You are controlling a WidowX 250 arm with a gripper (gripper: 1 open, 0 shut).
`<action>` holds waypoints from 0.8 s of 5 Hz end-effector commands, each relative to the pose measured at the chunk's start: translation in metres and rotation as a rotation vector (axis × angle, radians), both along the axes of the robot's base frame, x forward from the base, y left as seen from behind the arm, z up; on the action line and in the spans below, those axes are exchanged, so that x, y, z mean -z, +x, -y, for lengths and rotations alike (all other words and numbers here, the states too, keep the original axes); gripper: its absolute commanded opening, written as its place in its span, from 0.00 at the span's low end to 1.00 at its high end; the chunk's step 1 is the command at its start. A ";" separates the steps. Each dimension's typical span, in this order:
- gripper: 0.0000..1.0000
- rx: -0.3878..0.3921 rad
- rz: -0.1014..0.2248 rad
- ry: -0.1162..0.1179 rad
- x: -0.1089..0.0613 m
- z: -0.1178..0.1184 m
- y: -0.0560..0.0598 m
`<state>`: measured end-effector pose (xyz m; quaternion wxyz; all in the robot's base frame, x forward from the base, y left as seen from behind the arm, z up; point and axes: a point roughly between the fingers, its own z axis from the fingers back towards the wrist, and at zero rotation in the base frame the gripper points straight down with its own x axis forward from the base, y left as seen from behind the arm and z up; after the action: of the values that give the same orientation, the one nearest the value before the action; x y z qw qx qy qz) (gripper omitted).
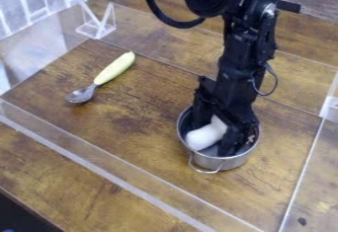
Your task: Remove the mushroom from the silver pot and put it on the table
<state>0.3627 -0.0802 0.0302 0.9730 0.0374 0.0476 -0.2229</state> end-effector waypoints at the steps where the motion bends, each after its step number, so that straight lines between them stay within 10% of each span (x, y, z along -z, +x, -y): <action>1: 0.00 -0.026 0.102 -0.020 -0.034 -0.001 0.017; 2: 1.00 -0.039 0.112 -0.021 -0.039 0.002 0.015; 4: 1.00 -0.045 0.122 -0.025 -0.046 0.008 0.016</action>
<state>0.3697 -0.0822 0.0405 0.9789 0.0395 0.0388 -0.1965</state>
